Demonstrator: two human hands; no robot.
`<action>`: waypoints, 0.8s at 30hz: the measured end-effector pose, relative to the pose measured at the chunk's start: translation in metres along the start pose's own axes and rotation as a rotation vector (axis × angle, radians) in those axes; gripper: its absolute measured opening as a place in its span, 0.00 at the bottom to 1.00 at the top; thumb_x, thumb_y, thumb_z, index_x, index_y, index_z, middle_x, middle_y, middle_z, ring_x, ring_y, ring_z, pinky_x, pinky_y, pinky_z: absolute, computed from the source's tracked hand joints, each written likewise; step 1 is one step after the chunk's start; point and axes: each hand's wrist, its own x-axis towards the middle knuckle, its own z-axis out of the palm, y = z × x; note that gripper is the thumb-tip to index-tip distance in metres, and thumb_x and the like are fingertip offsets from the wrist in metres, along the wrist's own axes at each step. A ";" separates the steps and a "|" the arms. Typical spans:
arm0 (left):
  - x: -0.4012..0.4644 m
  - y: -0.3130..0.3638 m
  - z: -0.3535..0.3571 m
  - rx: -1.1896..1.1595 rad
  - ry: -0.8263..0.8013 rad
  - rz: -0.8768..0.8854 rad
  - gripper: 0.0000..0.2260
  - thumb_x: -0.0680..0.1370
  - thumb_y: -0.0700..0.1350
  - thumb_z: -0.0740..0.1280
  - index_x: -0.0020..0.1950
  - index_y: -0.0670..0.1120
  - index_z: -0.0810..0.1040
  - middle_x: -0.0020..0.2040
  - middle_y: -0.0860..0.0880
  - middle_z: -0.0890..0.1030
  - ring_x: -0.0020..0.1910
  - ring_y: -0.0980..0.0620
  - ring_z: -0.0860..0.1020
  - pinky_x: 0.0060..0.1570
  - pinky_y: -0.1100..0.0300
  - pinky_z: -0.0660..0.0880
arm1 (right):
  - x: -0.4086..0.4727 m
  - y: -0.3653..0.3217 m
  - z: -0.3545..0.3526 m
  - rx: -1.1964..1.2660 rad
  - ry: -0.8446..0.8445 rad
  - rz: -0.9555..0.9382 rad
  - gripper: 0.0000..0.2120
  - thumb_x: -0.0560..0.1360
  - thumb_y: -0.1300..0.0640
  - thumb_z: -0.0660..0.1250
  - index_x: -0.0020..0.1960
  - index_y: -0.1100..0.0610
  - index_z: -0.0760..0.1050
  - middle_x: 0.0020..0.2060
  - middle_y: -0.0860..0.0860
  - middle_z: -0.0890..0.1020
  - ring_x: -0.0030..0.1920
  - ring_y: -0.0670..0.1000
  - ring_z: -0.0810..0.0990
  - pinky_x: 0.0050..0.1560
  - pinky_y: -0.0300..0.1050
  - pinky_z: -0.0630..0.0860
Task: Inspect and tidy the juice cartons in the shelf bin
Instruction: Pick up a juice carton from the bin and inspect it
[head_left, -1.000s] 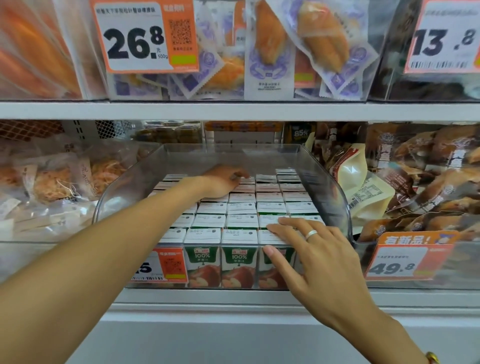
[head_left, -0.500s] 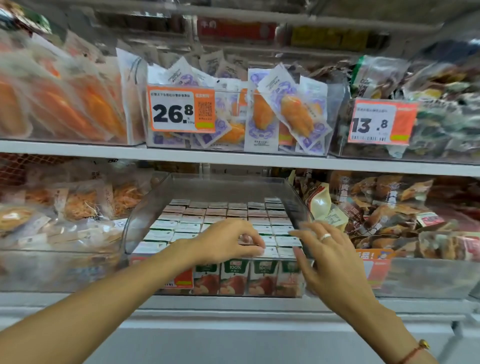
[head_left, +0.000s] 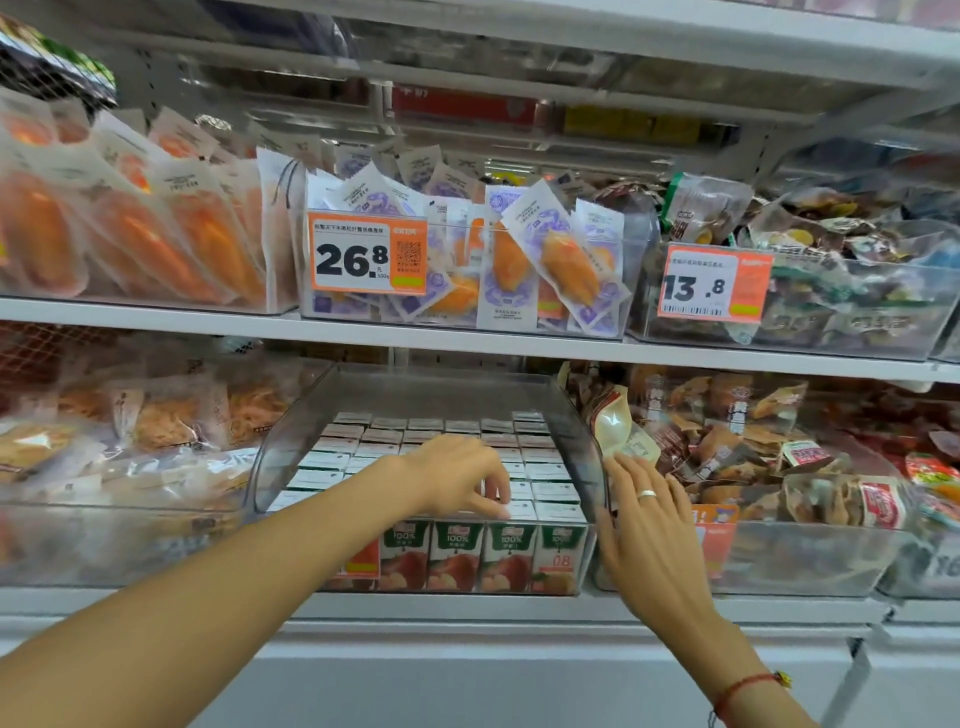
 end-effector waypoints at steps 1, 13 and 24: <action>0.000 -0.001 0.000 -0.024 -0.010 -0.011 0.16 0.78 0.56 0.67 0.59 0.48 0.82 0.54 0.51 0.84 0.50 0.54 0.80 0.46 0.58 0.76 | -0.002 0.009 0.000 0.010 0.002 -0.025 0.22 0.77 0.56 0.68 0.68 0.60 0.72 0.67 0.56 0.76 0.70 0.57 0.72 0.71 0.58 0.65; 0.023 -0.011 -0.005 0.130 -0.073 0.091 0.20 0.76 0.61 0.66 0.42 0.45 0.83 0.39 0.49 0.83 0.39 0.52 0.78 0.31 0.62 0.66 | -0.010 0.032 0.022 0.043 0.110 -0.092 0.24 0.80 0.41 0.53 0.67 0.55 0.72 0.68 0.52 0.75 0.71 0.53 0.67 0.73 0.58 0.60; 0.031 -0.009 -0.005 0.234 -0.089 0.112 0.20 0.74 0.65 0.65 0.39 0.50 0.81 0.32 0.59 0.74 0.35 0.54 0.75 0.29 0.62 0.62 | -0.004 0.031 0.022 0.119 0.128 -0.075 0.23 0.79 0.41 0.55 0.65 0.55 0.73 0.64 0.51 0.76 0.70 0.53 0.68 0.74 0.56 0.59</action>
